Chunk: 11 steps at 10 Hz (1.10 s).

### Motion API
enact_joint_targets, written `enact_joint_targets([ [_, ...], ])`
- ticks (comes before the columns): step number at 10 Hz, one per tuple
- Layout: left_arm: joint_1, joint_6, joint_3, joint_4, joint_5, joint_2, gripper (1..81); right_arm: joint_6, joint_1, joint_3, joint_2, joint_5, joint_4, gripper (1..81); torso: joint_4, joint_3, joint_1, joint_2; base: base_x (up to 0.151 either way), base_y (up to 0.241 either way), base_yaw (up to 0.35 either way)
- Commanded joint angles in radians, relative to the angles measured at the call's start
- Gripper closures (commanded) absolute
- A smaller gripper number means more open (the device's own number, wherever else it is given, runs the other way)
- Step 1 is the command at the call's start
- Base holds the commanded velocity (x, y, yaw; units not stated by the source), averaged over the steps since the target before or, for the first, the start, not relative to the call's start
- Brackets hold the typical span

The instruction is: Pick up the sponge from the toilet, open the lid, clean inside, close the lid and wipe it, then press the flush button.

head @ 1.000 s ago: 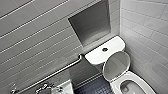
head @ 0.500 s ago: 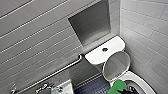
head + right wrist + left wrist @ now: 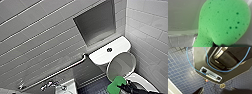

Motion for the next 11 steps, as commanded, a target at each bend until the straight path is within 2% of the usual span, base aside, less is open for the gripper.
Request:
enact_joint_targets([
  [1,0.019,0.005,-0.008,0.004,0.089,-0.030,1.0,0.002,0.086,0.007,0.015,-0.034,0.052,81.1,0.000,0.000,0.000,0.000,0.000,0.000,0.000],
  [2,0.019,0.005,-0.008,0.002,0.089,-0.030,1.0,0.002,0.053,0.008,0.015,0.010,0.109,81.1,0.002,0.000,0.000,0.000,0.000,0.000,0.000],
  [3,0.019,0.005,-0.008,0.002,0.089,-0.031,1.0,0.000,0.010,0.007,0.014,0.128,0.181,81.1,0.002,0.000,0.000,0.000,0.000,0.000,0.000],
  [4,0.019,0.005,-0.008,0.002,0.089,-0.034,1.0,0.000,-0.016,-0.009,0.014,0.173,0.211,81.1,0.002,0.000,0.000,0.000,0.000,0.000,0.000],
  [7,0.019,0.005,-0.008,0.002,0.091,-0.036,1.0,0.002,-0.088,-0.058,0.015,0.225,0.271,81.1,0.002,0.000,0.000,0.000,0.000,0.000,0.000],
  [9,0.021,0.005,-0.008,0.002,0.089,-0.036,1.0,0.000,-0.139,-0.023,-0.014,0.266,0.274,81.1,0.002,0.000,0.000,0.000,0.000,0.000,0.000],
  [11,0.021,0.005,-0.008,0.002,0.089,-0.034,1.0,-0.006,-0.226,0.095,-0.096,0.390,0.273,81.1,0.002,0.000,0.000,0.000,0.000,0.000,0.000],
])
